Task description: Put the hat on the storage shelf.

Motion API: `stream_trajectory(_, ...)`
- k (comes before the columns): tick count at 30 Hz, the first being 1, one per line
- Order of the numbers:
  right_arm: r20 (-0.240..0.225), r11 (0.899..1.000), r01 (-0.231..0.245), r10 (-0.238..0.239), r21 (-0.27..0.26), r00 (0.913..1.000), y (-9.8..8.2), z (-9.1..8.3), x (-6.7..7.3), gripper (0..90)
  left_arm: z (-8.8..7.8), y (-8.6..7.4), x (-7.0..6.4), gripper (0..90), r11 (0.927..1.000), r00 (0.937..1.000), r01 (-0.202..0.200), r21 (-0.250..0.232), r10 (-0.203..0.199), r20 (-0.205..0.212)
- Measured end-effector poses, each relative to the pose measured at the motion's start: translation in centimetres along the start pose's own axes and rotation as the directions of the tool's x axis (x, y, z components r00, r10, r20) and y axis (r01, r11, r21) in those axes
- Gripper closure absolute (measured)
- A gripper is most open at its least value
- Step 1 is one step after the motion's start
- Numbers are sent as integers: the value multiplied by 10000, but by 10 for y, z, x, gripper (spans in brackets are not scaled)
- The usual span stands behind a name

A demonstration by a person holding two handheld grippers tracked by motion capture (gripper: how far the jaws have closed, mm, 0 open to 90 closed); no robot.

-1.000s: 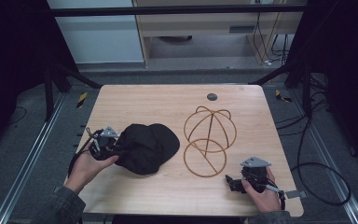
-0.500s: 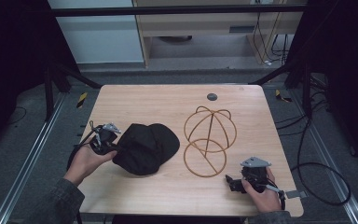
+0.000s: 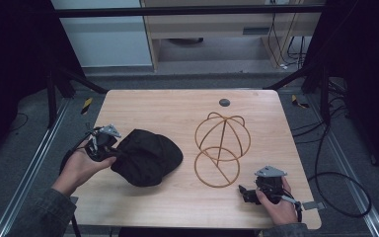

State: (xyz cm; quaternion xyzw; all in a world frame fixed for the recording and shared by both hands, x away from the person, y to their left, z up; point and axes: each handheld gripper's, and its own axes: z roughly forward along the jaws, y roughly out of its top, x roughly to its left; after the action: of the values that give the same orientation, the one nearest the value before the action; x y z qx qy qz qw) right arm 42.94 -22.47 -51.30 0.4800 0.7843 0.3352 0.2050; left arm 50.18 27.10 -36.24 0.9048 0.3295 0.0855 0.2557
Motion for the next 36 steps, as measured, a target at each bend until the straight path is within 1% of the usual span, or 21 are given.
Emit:
stream_trajectory(2, 1, 10000, 3, -3, -2, 10000, 0, 0, 0, 11, -9, 3, -3, 881, 9999, 9998, -150, 28, 151, -94)
stream_trajectory(5, 0, 10000, -2, 2, 0, 10000, 0, 0, 0, 11, -24, 9, -7, 881, 9995, 9995, -292, -114, 291, -109)
stream_trajectory(7, 0, 10000, -2, 2, -1, 10000, 0, 0, 0, 11, -35, 14, -11, 881, 9986, 9991, -400, -345, 396, -125)
stream_trajectory(8, -1, 10000, -2, 2, -2, 10000, 0, 0, 0, 12, -42, 17, -13, 881, 9977, 9985, -537, -412, 531, -155)
stream_trajectory(11, 0, 10000, -3, 3, -2, 10000, 0, 0, 0, 11, -64, 27, -19, 881, 9946, 9975, -697, -773, 689, -124)
stream_trajectory(15, 2, 10000, -6, 6, -5, 10000, 0, 0, 0, 11, -92, 44, -29, 881, 9868, 9937, -1119, -1173, 1103, -200)
stream_trajectory(18, -2, 10000, -5, 5, 1, 10000, 0, 0, 0, 11, -112, 58, -38, 881, 9788, 9899, -1416, -1482, 1400, -212)
stream_trajectory(20, -2, 10000, 1, -1, 0, 10000, 0, 0, 0, 11, -121, 64, -42, 881, 9746, 9882, -1528, -1634, 1517, -193)
stream_trajectory(21, -2, 10000, 1, -1, 3, 10000, 0, 0, 0, 11, -130, 72, -48, 881, 9690, 9848, -1735, -1760, 1714, -276)
stream_trajectory(22, -3, 10000, 1, -1, 3, 10000, 0, 0, 0, 11, -130, 72, -48, 881, 9690, 9848, -1735, -1760, 1714, -276)
stream_trajectory(26, -15, 10000, -2, 2, 1, 10000, 0, 0, 0, 11, -141, 80, -58, 881, 9601, 9794, -2019, -1934, 1979, -401)
stream_trajectory(29, -15, 10000, -2, 2, 2, 10000, 0, 0, 0, 11, -146, 82, -63, 881, 9565, 9773, -2117, -2009, 2077, -408)
stream_trajectory(31, -18, 10000, 0, 0, 2, 10000, 0, 0, 0, 11, -149, 81, -64, 881, 9553, 9767, -2148, -2033, 2096, -469)
stream_trajectory(33, -17, 10000, -1, 1, 3, 10000, 0, 0, 0, 11, -154, 81, -64, 881, 9540, 9776, -2103, -2137, 2051, -463)
stream_trajectory(36, -13, 10000, 11, -11, 2, 10000, 0, 0, 0, 9, -162, 82, -65, 881, 9499, 9776, -2103, -2313, 2038, -520)
